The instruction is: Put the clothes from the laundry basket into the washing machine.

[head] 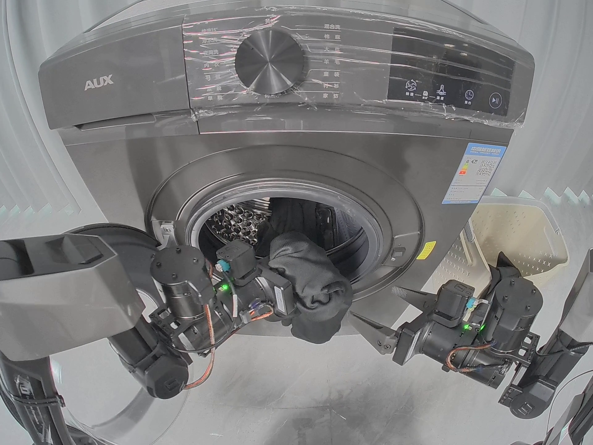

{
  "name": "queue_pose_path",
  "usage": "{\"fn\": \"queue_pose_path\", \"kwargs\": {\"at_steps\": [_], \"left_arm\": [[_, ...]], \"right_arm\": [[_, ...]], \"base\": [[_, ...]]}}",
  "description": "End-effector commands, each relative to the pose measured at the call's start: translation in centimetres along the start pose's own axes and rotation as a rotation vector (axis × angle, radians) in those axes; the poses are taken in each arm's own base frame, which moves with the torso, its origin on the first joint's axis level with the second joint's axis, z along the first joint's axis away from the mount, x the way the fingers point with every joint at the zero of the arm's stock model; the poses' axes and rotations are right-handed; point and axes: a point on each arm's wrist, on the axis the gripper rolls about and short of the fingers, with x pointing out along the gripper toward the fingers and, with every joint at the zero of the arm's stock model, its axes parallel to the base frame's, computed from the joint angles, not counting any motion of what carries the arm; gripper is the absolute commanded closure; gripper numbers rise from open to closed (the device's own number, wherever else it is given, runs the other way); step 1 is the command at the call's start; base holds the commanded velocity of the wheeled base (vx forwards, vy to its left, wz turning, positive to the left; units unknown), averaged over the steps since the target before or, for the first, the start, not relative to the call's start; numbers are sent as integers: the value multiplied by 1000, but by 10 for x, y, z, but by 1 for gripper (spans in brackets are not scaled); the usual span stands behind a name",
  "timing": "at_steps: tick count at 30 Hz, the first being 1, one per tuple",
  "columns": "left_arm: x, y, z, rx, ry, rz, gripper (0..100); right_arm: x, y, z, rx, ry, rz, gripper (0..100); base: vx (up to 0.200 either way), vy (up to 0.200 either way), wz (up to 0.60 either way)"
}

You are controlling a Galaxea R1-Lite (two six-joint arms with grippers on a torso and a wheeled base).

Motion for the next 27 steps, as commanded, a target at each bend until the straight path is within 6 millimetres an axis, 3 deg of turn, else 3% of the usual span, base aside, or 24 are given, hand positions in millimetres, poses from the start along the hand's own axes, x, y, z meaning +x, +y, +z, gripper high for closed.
{"fn": "queue_pose_path", "kwargs": {"at_steps": [1, 9, 10, 16, 27], "left_arm": [[27, 7, -29, -4, 22, 35, 100], [58, 30, -41, 6, -42, 79, 100], [68, 41, -43, 11, -70, 100, 100], [80, 49, -46, 15, -92, 120, 100], [116, 73, -34, 23, -135, 206, 100]], "right_arm": [[0, 0, -2, 0, 9, 1, 0], [0, 0, -2, 0, 9, 1, 0], [-1, 0, -1, 0, 7, 0, 0], [0, 0, -2, 2, 10, 0, 0], [-1, -1, -5, 2, 24, -3, 0]], "base": [[0, 0, 0], [0, 0, 0], [0, 0, 0], [0, 0, 0], [0, 0, 0]]}}
